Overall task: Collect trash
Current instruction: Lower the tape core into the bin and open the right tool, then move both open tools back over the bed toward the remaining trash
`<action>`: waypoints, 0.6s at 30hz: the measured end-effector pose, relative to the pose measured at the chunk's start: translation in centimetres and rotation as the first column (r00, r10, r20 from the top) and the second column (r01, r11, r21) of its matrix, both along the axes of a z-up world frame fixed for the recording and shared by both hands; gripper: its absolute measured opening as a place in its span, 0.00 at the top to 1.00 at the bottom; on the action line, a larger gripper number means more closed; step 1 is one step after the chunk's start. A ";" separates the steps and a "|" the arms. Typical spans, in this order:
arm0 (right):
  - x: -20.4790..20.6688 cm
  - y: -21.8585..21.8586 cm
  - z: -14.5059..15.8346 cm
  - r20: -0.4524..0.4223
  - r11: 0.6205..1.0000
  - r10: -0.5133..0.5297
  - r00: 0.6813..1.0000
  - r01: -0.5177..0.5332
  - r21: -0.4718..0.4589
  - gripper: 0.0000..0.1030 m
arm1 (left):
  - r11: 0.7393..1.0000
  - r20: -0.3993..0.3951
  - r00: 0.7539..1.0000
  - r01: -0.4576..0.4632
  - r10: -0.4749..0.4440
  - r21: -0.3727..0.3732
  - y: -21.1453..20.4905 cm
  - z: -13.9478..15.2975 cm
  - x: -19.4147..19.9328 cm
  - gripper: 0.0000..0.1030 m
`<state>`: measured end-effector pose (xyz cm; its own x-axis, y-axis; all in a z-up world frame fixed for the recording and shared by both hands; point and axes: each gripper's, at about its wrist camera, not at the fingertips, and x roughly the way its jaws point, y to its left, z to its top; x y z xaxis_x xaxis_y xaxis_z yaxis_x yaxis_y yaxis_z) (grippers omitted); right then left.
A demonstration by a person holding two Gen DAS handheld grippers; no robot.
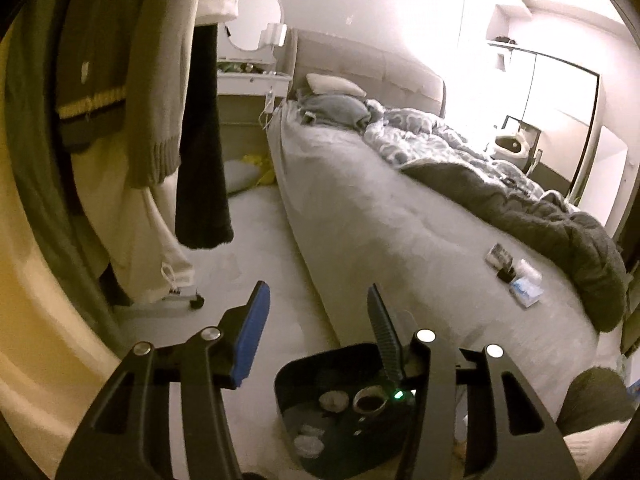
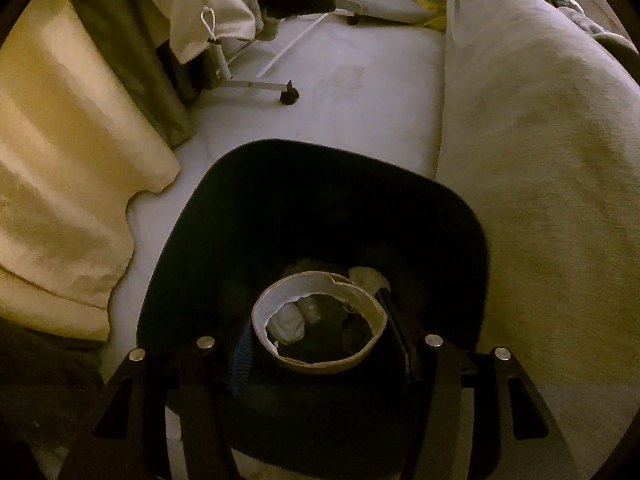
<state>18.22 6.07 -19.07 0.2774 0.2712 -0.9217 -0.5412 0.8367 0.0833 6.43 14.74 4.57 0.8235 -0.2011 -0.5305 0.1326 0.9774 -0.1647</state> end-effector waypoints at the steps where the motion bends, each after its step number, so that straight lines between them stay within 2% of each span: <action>1: 0.0 0.1 -0.1 -0.004 1.000 0.007 1.000 -0.007 -0.002 0.37 | 1.000 0.009 1.000 0.002 -0.002 -0.004 -0.2 0.4 0.1 0.48; 3: 0.1 0.1 -0.2 -0.004 1.000 0.014 1.000 -0.014 -0.003 0.24 | 1.000 0.019 1.000 0.005 -0.005 0.000 -0.5 0.9 0.3 0.48; 8: 0.5 -0.3 1.5 0.043 0.999 0.030 0.999 -0.030 0.011 0.16 | 1.000 0.040 0.999 0.013 -0.013 0.000 -1.4 2.1 1.1 0.48; 18: 1.9 -3.0 8.5 0.178 0.992 0.065 0.982 -0.083 0.096 0.12 | 1.000 0.089 0.996 0.010 -0.010 -0.003 -4.1 4.6 2.8 0.46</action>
